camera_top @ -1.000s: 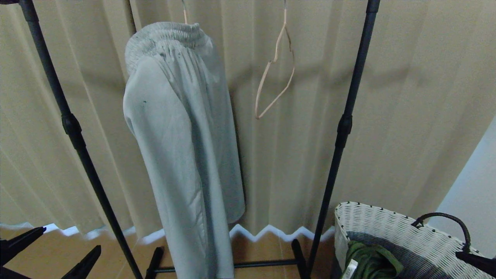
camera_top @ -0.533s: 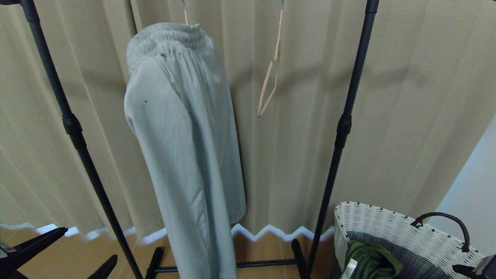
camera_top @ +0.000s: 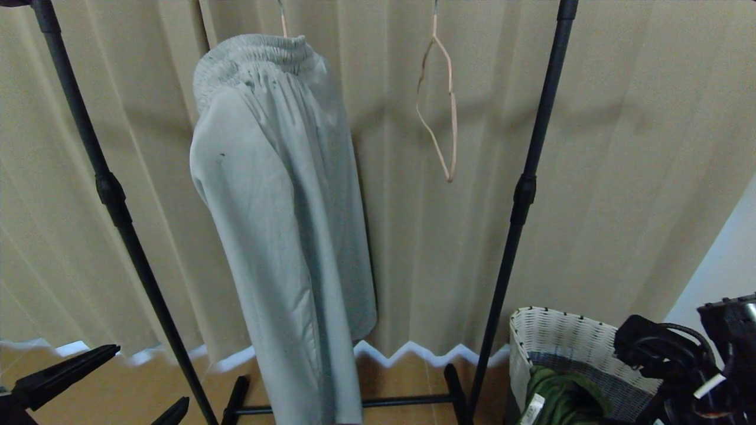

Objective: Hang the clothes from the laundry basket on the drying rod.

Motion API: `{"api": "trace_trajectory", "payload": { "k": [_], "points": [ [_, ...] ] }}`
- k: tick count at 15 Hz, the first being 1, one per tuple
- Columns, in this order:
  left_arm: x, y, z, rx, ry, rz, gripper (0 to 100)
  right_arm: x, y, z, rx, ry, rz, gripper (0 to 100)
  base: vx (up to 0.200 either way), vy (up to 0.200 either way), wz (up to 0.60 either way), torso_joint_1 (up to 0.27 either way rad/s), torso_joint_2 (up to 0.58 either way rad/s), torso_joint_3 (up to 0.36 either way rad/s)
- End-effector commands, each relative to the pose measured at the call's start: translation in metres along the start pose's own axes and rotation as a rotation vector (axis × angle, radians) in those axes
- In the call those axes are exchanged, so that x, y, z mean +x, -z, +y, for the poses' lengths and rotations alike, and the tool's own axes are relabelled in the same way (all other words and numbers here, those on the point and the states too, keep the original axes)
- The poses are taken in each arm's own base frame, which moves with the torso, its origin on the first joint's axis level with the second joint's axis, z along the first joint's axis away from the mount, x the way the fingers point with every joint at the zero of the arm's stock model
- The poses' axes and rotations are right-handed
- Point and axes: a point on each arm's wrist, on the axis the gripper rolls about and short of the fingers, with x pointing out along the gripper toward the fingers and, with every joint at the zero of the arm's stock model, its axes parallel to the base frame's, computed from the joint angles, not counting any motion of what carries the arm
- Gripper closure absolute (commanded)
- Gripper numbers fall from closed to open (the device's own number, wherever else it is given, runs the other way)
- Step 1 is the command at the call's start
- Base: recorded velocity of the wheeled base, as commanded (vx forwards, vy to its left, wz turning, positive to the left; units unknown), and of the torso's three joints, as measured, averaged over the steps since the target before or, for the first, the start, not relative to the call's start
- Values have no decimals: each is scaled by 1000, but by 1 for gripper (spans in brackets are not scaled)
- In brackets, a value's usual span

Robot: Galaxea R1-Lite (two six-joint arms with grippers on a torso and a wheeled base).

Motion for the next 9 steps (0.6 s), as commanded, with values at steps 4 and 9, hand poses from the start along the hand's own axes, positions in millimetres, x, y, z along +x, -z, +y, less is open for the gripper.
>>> {"api": "trace_trajectory", "payload": {
  "k": [4,9],
  "points": [
    [-2,-1,0,1,-3,-15,0,67,-27,-19,-13,32,220,0,0,0,0,0,0,0],
    [-2,-1,0,1,-3,-15,0,100,-32,-32,28,77,218,0,0,0,0,0,0,0]
  ]
}}
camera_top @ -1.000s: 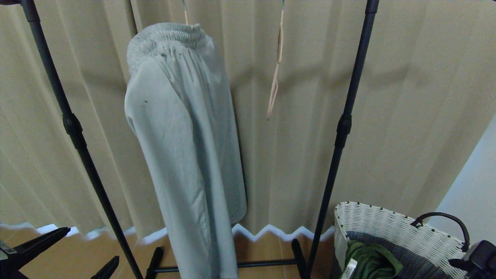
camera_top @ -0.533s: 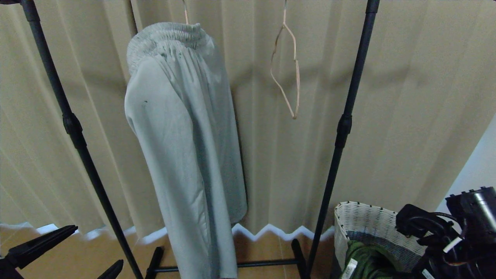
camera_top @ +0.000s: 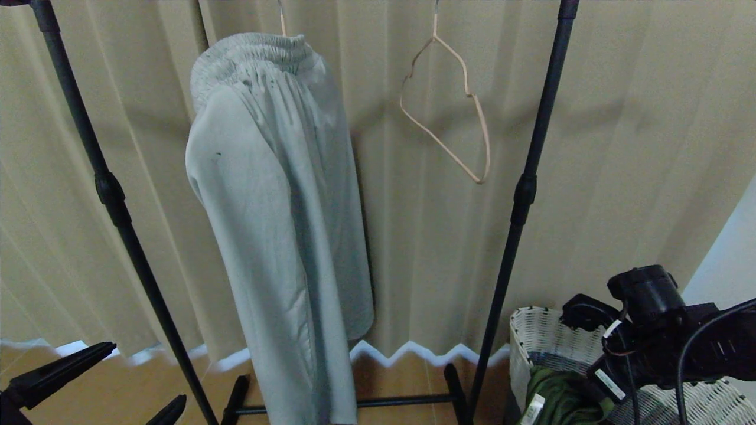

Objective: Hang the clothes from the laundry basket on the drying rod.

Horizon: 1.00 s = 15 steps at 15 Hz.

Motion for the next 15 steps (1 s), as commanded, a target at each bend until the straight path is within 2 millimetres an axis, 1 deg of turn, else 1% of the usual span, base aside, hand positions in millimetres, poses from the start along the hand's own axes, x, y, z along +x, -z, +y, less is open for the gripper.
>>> {"api": "trace_trajectory", "payload": {
  "k": [1,3,4,6,9,10,11,12,14,15],
  "points": [
    [0,0,0,0,0,1,0,15,1,2,-4,-13,44,0,0,0,0,0,0,0],
    [0,1,0,0,1,2,0,15,1,1,-4,-6,44,0,0,0,0,0,0,0],
    [0,1,0,0,1,2,0,15,1,1,-2,-6,44,100,0,0,0,0,0,0],
    [0,1,0,0,1,2,0,10,-1,0,2,2,24,100,0,0,0,0,0,0],
    [-1,3,-1,1,2,12,0,-12,0,-1,4,21,-42,100,0,0,0,0,0,0],
    [-1,4,-1,1,2,13,0,-22,1,3,-10,23,-73,100,0,0,0,0,0,0],
    [-1,4,-1,3,0,14,0,-39,2,11,-38,23,-132,100,0,0,0,0,0,0],
    [-2,5,-1,3,1,10,0,-53,2,12,-44,32,-187,100,0,0,0,0,0,0],
    [-3,4,-1,5,1,5,0,-71,-1,13,-49,45,-267,100,0,0,0,0,0,0],
    [-4,7,-2,2,7,28,0,-91,-4,17,-64,42,-364,100,0,0,0,0,0,0]
  ]
}}
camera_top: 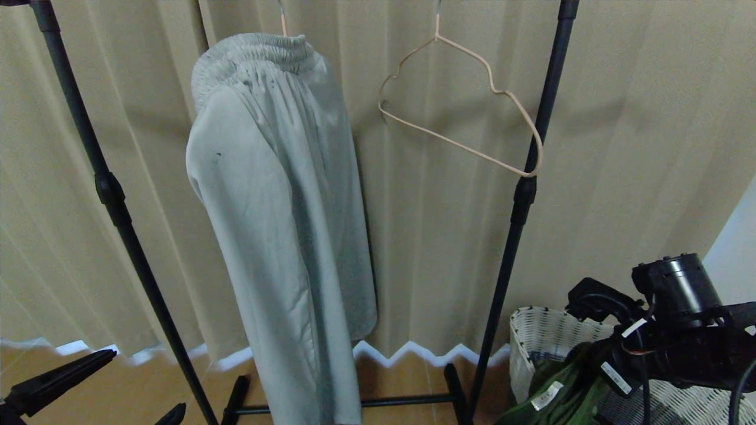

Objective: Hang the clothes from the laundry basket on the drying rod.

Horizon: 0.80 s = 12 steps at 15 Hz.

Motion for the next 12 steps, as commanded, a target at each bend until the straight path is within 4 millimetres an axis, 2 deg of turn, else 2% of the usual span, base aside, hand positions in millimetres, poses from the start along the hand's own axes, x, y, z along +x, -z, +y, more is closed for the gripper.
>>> {"api": "trace_trajectory", "payload": {
  "k": [1,4,7,12],
  "points": [
    [-2,1,0,0,-1,-5,0,-39,-9,3,-16,15,-175,100,0,0,0,0,0,0],
    [-6,0,0,-1,-9,-29,0,-67,-20,4,-21,-2,-314,100,0,0,0,0,0,0],
    [-6,0,0,0,-12,-22,0,-77,-20,8,-34,-20,-362,100,0,0,0,0,0,0],
    [-2,-5,1,5,-8,-22,0,-84,-32,3,-25,-8,-409,100,-200,0,0,0,2,2]
  ]
}}
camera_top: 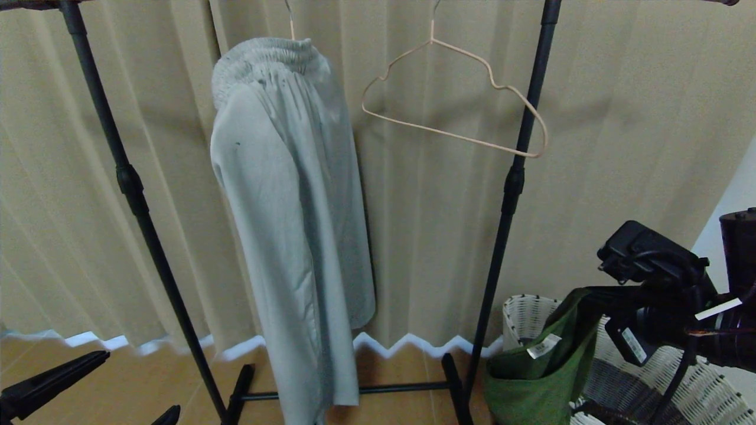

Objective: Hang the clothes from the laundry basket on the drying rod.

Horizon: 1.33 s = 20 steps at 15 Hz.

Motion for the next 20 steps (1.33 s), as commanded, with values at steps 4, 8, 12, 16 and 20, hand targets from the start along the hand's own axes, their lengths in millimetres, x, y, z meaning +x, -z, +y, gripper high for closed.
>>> {"api": "trace_trajectory", "payload": {
  "k": [4,8,12,16,20],
  "points": [
    [10,-4,1,4,15,32,0,-2,-12,-3,1,-10,-49,100,-100,0,0,0,-1,1],
    [15,2,-4,50,98,76,0,-5,-21,4,4,-118,-116,100,0,0,0,0,0,0],
    [29,-1,-3,76,119,125,0,-8,-26,11,11,-170,-148,100,0,0,0,0,0,0],
    [54,-25,-9,89,207,95,0,-12,-41,25,39,-250,-245,100,0,0,0,0,0,0],
    [90,-49,-43,86,406,102,0,-8,-58,40,24,-326,-367,100,0,0,0,0,0,0]
  ]
}}
